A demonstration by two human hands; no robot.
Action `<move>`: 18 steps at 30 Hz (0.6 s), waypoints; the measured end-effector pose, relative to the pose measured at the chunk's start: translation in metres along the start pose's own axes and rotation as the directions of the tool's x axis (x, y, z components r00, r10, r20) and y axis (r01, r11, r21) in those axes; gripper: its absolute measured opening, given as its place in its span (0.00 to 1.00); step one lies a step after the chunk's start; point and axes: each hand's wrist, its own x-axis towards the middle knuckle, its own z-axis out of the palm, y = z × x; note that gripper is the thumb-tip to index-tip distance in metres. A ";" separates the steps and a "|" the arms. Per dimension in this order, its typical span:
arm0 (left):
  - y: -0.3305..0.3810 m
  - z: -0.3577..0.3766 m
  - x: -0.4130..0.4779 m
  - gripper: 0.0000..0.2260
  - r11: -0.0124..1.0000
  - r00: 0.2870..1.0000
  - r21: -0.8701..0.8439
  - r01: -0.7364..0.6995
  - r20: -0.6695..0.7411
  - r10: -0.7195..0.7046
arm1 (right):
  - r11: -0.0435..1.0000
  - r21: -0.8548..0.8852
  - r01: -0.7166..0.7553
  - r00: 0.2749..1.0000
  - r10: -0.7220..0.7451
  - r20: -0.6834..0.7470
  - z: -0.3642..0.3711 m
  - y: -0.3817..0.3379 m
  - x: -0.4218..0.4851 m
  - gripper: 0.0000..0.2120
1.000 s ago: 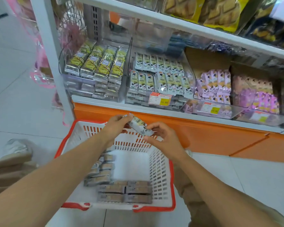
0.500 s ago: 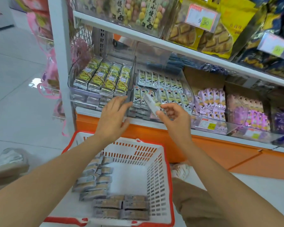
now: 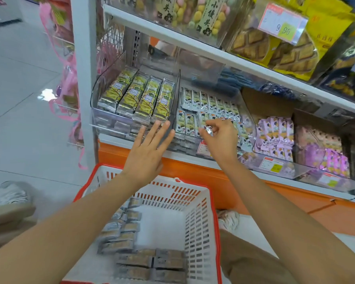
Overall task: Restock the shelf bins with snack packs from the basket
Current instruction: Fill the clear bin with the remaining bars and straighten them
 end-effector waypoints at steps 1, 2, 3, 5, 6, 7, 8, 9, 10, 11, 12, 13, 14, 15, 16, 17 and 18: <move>0.000 0.001 0.000 0.40 1.000 1.000 0.001 0.001 0.002 -0.001 | 1.000 -0.013 -0.003 1.000 0.003 0.012 0.001 0.000 0.000 0.13; 0.000 0.001 0.000 0.40 1.000 1.000 0.000 0.000 0.002 0.000 | 1.000 -0.017 -0.010 1.000 0.010 0.023 0.001 -0.001 0.000 0.13; 0.000 0.001 0.000 0.40 1.000 1.000 -0.001 -0.001 0.002 0.001 | 1.000 -0.019 -0.015 0.999 0.016 0.030 0.001 -0.001 0.000 0.12; 0.000 0.000 0.001 0.40 1.000 1.000 -0.002 -0.004 0.004 0.004 | 1.000 -0.023 -0.012 0.999 0.013 0.043 0.000 -0.002 0.000 0.12; 0.000 0.000 0.001 0.40 1.000 1.000 -0.006 -0.006 0.003 0.006 | 1.000 -0.020 -0.010 0.999 0.011 0.052 -0.001 -0.002 0.001 0.13; 0.000 -0.002 0.001 0.40 1.000 1.000 -0.013 -0.009 -0.001 0.009 | 1.000 -0.010 -0.008 0.998 0.008 0.062 -0.003 -0.002 0.001 0.13; 0.001 -0.004 0.000 0.40 1.000 1.000 -0.023 -0.012 -0.008 0.012 | 1.000 0.008 -0.005 0.998 0.004 0.067 -0.006 -0.003 0.001 0.14; 0.001 -0.006 0.000 0.38 0.999 1.000 -0.037 -0.015 -0.014 0.015 | 0.999 0.039 0.003 0.998 -0.006 0.063 -0.008 -0.003 0.000 0.16; 0.001 -0.007 0.000 0.37 0.998 1.000 -0.054 -0.016 -0.019 0.015 | 0.996 0.082 0.024 0.998 -0.029 0.051 -0.012 -0.003 -0.003 0.16; 0.001 -0.008 -0.002 0.35 0.997 1.000 -0.070 -0.016 -0.026 0.015 | 0.989 0.132 0.060 0.997 -0.066 0.042 -0.014 -0.003 -0.008 0.16; 0.002 -0.009 -0.003 0.32 0.996 0.999 -0.087 -0.021 -0.036 0.018 | 0.978 0.181 0.104 0.992 -0.114 0.044 -0.016 -0.004 -0.015 0.14; 0.003 -0.010 -0.005 0.29 0.994 0.998 -0.107 -0.031 -0.053 0.026 | 0.962 0.228 0.149 0.984 -0.166 0.061 -0.017 -0.005 -0.023 0.13; 0.004 -0.009 -0.007 0.26 0.992 0.997 -0.123 -0.042 -0.072 0.033 | 0.946 0.266 0.188 0.972 -0.218 0.087 -0.016 -0.005 -0.033 0.11; 0.005 -0.007 -0.010 0.23 0.990 0.996 -0.135 -0.046 -0.085 0.035 | 0.932 0.293 0.214 0.958 -0.258 0.123 -0.014 -0.005 -0.044 0.10; 0.004 -0.005 -0.012 0.21 0.988 0.996 -0.146 -0.045 -0.081 0.033 | 0.924 0.313 0.220 0.944 -0.282 0.169 -0.010 -0.004 -0.055 0.09; 0.004 -0.002 -0.015 0.19 0.986 0.998 -0.165 -0.040 -0.054 0.031 | 0.922 0.326 0.207 0.930 -0.289 0.229 -0.003 -0.001 -0.068 0.09; 0.003 0.002 -0.017 0.20 0.981 1.000 -0.194 -0.027 -0.001 0.027 | 0.925 0.333 0.183 0.909 -0.288 0.301 0.005 0.005 -0.081 0.09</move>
